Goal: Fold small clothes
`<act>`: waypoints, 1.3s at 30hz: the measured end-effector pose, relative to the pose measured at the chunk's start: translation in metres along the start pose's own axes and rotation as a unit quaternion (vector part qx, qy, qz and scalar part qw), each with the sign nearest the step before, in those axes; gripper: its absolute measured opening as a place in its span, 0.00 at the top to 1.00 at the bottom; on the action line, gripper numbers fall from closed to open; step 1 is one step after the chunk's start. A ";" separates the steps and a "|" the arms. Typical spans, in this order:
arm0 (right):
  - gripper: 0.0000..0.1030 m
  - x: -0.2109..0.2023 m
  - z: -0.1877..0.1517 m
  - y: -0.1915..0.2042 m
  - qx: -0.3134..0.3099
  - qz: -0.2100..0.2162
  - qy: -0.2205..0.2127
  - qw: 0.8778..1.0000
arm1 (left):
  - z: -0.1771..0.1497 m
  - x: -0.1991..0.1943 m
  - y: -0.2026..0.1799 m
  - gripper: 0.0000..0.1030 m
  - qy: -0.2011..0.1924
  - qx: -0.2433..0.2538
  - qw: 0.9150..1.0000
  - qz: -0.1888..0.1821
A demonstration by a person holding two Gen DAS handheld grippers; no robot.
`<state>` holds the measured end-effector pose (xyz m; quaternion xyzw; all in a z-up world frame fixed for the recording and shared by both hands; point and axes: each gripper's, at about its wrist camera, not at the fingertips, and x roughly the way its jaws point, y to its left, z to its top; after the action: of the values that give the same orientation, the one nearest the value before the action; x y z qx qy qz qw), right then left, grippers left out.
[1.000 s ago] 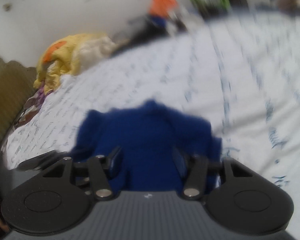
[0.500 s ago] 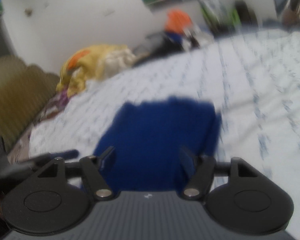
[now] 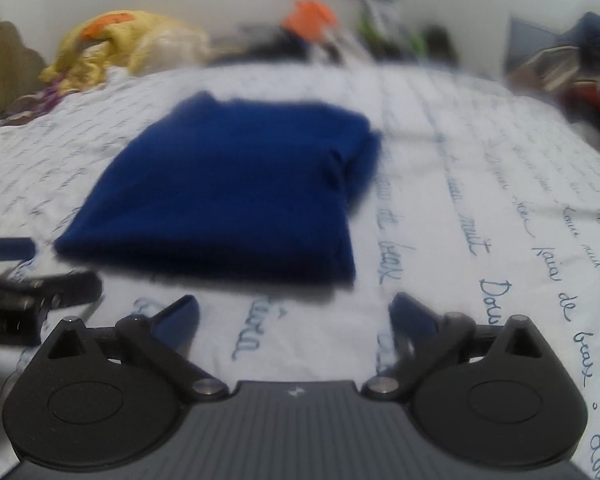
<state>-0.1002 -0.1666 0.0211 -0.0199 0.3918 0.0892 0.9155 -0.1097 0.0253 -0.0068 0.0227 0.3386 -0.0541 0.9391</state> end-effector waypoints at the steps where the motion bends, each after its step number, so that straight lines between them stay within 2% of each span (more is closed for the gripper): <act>1: 0.00 0.001 -0.002 0.002 0.003 -0.006 -0.003 1.000 | 0.000 0.000 -0.002 0.00 0.000 0.004 1.000 0.004; 39: 0.00 -0.001 -0.005 0.000 0.007 -0.006 -0.008 1.000 | 0.002 0.005 0.001 0.00 -0.002 -0.002 1.000 0.005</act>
<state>-0.1048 -0.1675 0.0183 -0.0147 0.3846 0.0813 0.9194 -0.1046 0.0254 -0.0080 0.0224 0.3372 -0.0487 0.9399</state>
